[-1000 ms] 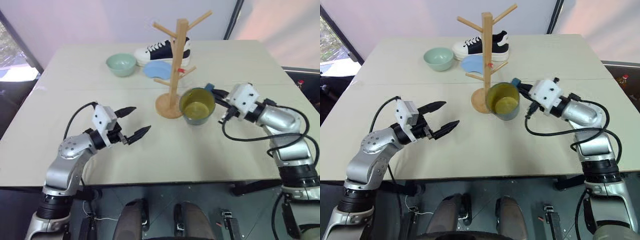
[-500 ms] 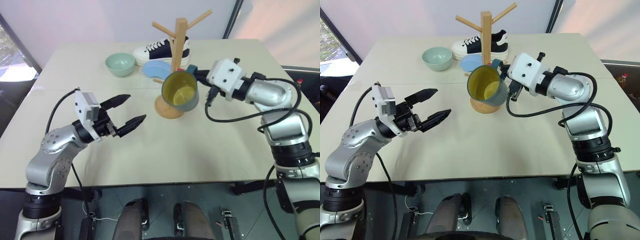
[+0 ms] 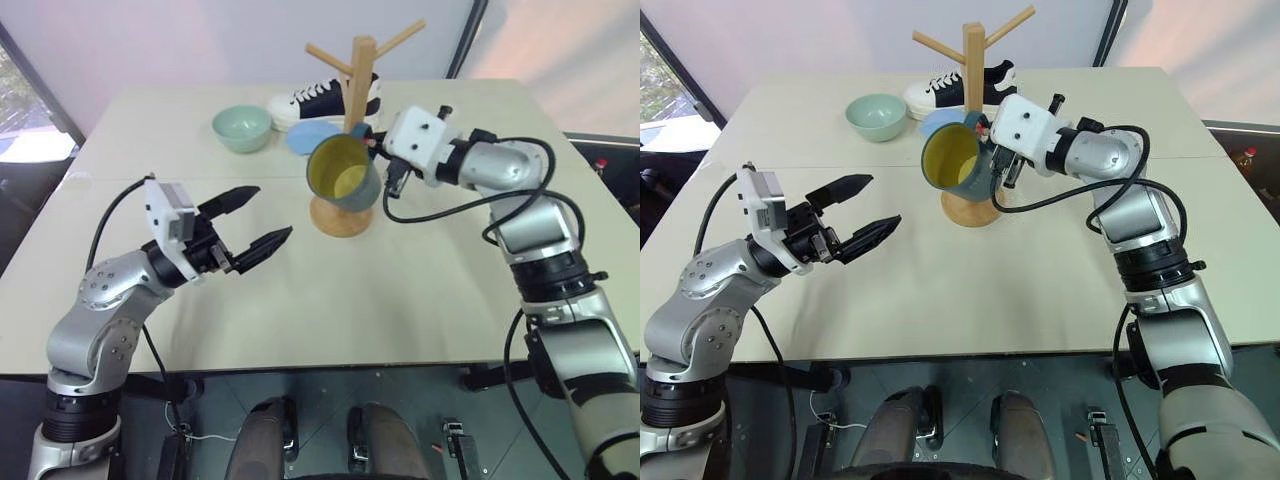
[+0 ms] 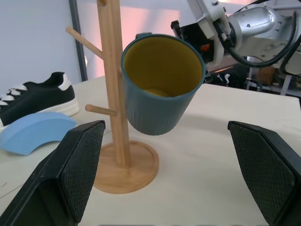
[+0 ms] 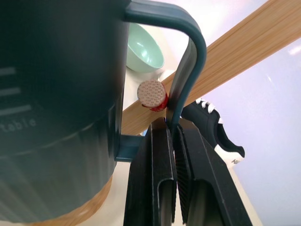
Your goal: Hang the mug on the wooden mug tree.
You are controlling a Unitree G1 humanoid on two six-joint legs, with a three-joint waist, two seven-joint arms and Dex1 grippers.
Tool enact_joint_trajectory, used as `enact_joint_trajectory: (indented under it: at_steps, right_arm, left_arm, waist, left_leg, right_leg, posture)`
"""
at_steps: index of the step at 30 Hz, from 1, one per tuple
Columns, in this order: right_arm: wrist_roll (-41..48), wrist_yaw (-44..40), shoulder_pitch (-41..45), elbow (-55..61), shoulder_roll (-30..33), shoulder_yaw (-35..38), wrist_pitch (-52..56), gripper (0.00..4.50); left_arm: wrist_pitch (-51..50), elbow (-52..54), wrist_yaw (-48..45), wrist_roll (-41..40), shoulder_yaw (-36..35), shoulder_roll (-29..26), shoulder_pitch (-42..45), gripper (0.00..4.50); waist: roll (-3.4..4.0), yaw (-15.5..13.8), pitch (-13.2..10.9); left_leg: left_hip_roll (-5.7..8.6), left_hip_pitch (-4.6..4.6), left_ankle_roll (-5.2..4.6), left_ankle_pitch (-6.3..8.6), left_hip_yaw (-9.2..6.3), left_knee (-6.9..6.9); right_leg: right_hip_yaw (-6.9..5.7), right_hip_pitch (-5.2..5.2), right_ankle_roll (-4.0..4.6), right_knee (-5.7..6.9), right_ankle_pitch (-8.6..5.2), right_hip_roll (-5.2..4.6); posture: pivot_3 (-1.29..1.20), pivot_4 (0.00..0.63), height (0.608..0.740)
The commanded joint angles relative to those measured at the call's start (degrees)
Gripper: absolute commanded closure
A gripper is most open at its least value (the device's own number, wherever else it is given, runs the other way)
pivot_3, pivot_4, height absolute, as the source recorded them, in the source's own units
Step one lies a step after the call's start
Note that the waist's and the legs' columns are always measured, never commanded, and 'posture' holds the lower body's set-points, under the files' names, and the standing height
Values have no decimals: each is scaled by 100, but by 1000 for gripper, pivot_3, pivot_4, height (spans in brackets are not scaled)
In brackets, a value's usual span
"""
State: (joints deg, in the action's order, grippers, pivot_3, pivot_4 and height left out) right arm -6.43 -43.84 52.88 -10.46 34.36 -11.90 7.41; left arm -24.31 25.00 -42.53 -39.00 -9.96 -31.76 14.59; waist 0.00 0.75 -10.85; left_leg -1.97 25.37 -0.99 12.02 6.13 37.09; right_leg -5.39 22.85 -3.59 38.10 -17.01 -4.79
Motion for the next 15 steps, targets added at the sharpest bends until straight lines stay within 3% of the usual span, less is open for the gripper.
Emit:
enact_joint_trajectory:
  at_steps: [1,4,9,15]
  right_arm:
    - [-63,33,241,-32,-61,59,-149,4178]
    - [-77,75,274,-83,-110,89,-167,3116]
    - [-181,102,258,28,12,171,-196,580]
    - [339,-27,-59,312,451,857,167,580]
  left_arm:
    - [53,231,37,-74,-100,-34,24,0]
    - [57,242,53,-78,-108,-41,3,0]
    - [51,256,77,-87,-116,-41,-1,0]
    - [103,30,341,83,-191,25,-13,0]
  waist:
    - [0,5,0]
    - [0,7,0]
    - [0,15,0]
    - [-1,-17,0]
  left_leg:
    - [0,0,1,0,1,0]
    - [0,0,2,-1,1,0]
    - [-1,0,5,-3,0,-1]
    - [0,1,4,-2,1,0]
  right_leg:
    - [0,0,0,0,0,-1]
    - [0,1,0,1,0,0]
    - [0,1,0,1,0,1]
    - [0,1,0,0,0,-1]
  posture:
    - [0,150,730]
    - [0,150,730]
    - [0,150,730]
    - [0,150,730]
